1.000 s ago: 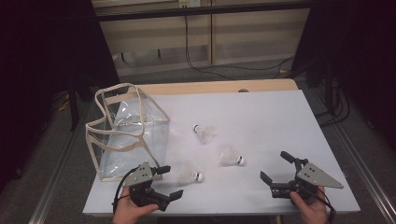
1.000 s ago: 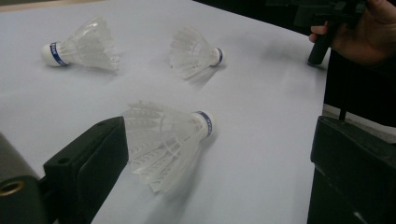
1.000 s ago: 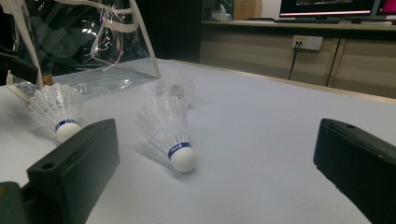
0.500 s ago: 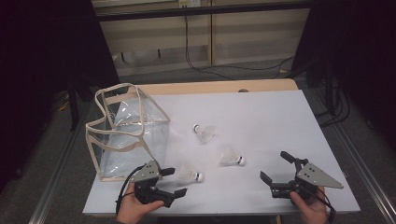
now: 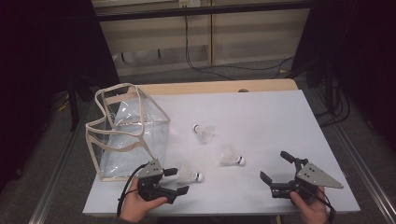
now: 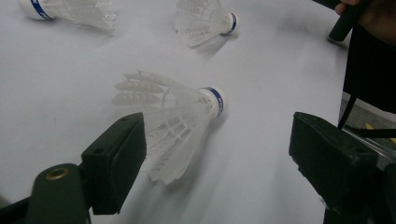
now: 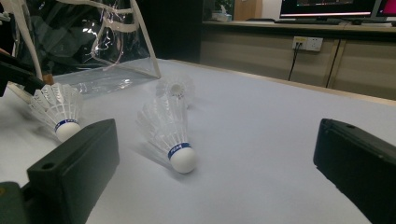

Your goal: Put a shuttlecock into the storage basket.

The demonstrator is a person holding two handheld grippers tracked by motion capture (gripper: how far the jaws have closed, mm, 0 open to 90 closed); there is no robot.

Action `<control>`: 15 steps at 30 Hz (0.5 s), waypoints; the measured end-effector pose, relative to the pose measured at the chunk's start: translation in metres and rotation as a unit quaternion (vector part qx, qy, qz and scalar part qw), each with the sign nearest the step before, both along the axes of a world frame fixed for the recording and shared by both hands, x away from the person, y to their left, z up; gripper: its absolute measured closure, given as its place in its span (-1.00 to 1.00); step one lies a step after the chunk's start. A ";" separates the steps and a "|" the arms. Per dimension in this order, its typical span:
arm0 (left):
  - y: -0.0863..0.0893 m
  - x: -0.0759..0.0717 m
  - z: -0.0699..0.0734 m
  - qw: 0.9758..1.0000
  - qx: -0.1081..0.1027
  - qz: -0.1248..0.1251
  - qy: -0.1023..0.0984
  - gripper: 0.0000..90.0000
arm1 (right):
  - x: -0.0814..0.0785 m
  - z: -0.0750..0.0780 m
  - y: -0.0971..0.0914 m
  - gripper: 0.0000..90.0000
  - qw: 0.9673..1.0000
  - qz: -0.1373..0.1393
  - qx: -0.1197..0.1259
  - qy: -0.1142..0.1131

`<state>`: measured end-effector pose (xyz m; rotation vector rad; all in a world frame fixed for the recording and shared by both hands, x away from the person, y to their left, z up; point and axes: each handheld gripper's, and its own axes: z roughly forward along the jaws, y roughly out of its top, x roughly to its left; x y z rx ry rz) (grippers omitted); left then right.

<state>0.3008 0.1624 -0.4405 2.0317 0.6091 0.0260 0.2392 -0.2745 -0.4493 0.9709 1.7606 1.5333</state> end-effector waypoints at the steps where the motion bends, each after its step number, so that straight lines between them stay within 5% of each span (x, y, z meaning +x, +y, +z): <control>1: -0.001 0.000 0.000 1.000 0.002 -0.001 -0.001 -0.54 | 0.000 0.000 0.000 -0.99 1.000 0.000 0.000 0.001; 15: -0.004 0.004 0.000 1.000 0.005 0.009 0.012 -0.45 | 0.000 0.000 0.000 -0.99 1.000 0.001 0.000 -0.001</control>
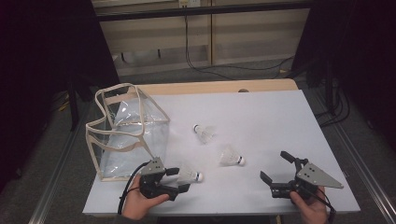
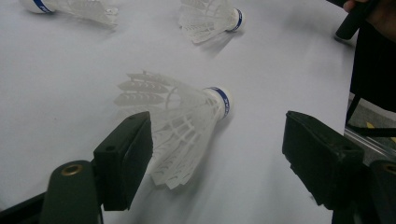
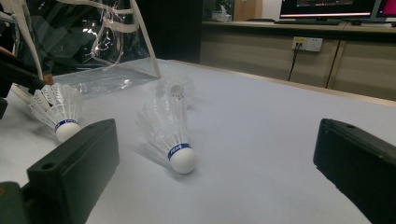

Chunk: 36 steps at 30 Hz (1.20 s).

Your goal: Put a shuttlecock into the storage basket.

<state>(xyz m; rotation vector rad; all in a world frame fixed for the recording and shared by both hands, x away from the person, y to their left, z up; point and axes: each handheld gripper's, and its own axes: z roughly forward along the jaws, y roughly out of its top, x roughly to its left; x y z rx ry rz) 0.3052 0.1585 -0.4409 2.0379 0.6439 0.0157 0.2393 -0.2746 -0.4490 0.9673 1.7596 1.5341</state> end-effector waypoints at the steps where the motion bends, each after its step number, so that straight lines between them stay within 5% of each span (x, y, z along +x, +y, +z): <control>1: 0.000 0.000 0.000 1.000 -0.001 0.001 -0.001 -0.44 | 0.000 0.000 0.000 -0.99 1.000 0.000 0.000 0.000; 36: -0.017 0.003 -0.002 1.000 0.027 -0.002 0.005 -0.10 | 0.000 0.001 -0.001 -0.99 1.000 -0.001 0.002 -0.001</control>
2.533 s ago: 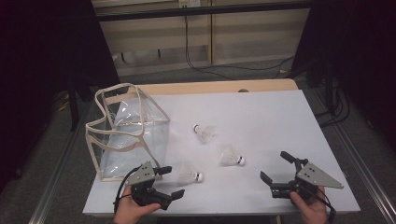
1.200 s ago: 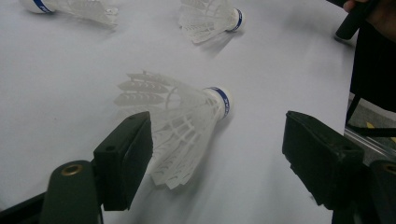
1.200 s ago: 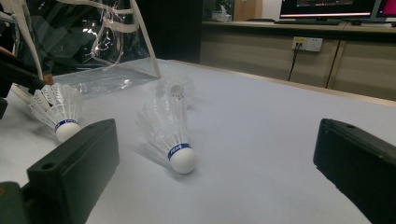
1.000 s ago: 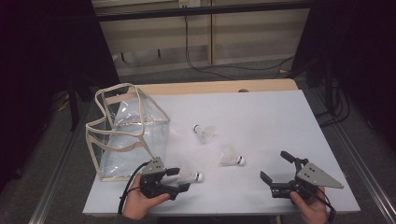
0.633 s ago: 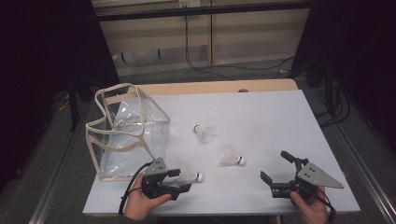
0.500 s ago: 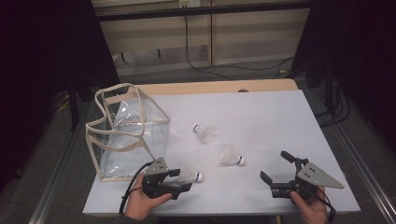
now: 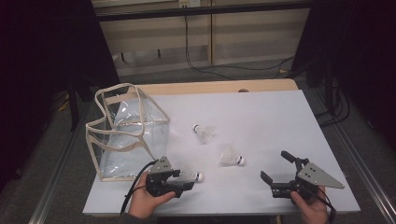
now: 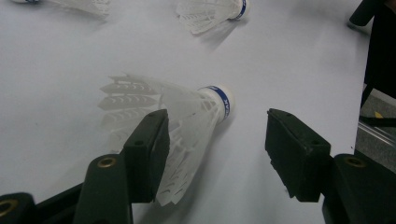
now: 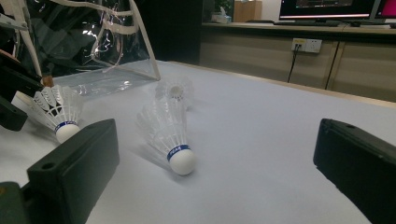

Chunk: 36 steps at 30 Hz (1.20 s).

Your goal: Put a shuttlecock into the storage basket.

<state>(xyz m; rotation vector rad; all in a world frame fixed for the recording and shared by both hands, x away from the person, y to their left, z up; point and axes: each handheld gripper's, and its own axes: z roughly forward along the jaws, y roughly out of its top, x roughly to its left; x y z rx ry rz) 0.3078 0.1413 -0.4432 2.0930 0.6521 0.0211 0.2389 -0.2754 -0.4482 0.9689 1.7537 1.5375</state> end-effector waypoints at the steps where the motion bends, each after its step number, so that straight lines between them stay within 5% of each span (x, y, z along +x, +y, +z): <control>1: 0.000 0.000 0.000 1.000 -0.001 0.000 0.002 -0.09 | 0.000 0.000 0.000 -0.99 1.000 0.000 0.000 -0.001; 36: -0.015 0.007 -0.004 1.000 0.013 -0.007 0.022 0.26 | 0.000 0.001 0.000 -0.99 1.000 0.002 -0.001 -0.003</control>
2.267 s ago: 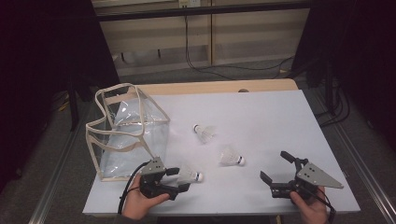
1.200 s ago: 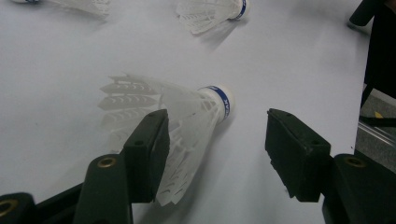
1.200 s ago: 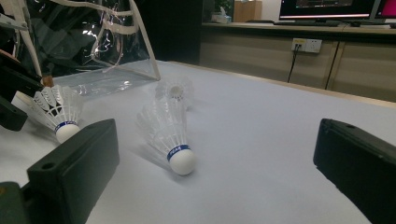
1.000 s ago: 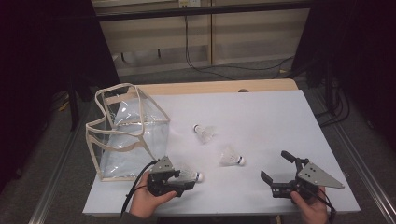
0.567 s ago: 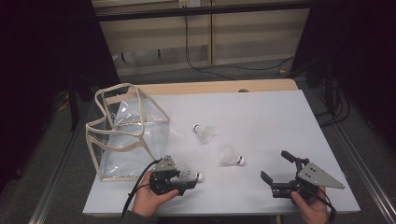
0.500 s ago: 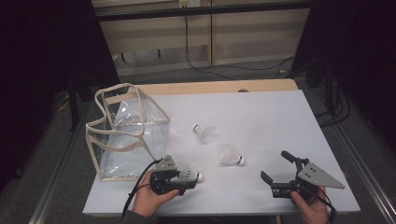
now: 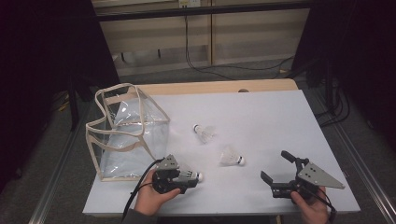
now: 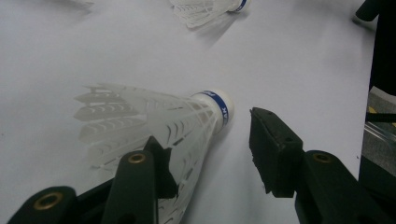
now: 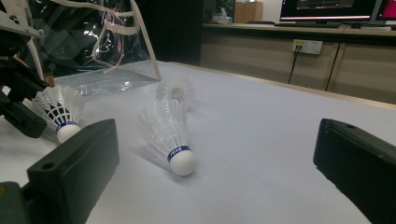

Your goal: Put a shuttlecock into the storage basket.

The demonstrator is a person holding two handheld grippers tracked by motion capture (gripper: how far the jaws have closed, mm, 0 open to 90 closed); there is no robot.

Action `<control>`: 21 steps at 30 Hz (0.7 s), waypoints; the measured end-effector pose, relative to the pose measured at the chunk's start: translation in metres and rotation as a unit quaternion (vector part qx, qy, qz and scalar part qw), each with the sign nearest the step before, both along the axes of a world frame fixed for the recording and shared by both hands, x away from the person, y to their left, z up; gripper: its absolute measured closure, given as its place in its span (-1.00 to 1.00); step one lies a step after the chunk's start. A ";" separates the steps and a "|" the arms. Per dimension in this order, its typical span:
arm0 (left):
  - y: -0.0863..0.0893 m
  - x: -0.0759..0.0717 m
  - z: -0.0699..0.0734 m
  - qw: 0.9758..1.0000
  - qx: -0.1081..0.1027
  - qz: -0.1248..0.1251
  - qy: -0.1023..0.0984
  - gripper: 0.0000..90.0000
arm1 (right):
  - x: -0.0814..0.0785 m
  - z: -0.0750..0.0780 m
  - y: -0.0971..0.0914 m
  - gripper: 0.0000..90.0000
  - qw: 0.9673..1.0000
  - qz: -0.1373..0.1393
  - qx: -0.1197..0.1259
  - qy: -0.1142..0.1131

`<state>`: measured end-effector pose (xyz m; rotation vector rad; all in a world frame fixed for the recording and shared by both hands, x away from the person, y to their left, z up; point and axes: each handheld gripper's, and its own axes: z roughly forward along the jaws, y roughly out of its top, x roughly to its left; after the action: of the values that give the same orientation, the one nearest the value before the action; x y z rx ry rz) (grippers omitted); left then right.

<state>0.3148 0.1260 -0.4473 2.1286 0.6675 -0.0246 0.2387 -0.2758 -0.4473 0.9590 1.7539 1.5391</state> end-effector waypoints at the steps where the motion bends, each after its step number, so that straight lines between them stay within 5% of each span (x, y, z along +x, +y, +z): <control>1: 0.000 0.000 0.000 1.000 0.000 0.000 0.001 0.28 | 0.000 0.000 0.000 -0.99 1.000 0.000 0.000 0.000; 14: -0.001 0.001 0.000 1.000 0.001 0.006 0.006 0.52 | 0.000 0.000 0.000 -0.99 1.000 0.002 0.001 -0.001; 21: 0.000 0.001 0.001 1.000 0.002 0.004 0.025 0.68 | 0.000 0.000 0.000 -0.99 1.000 0.003 0.001 -0.001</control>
<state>0.3159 0.1259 -0.4461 2.1352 0.7058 -0.0731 0.2386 -0.2756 -0.4472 0.9541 1.7551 1.5459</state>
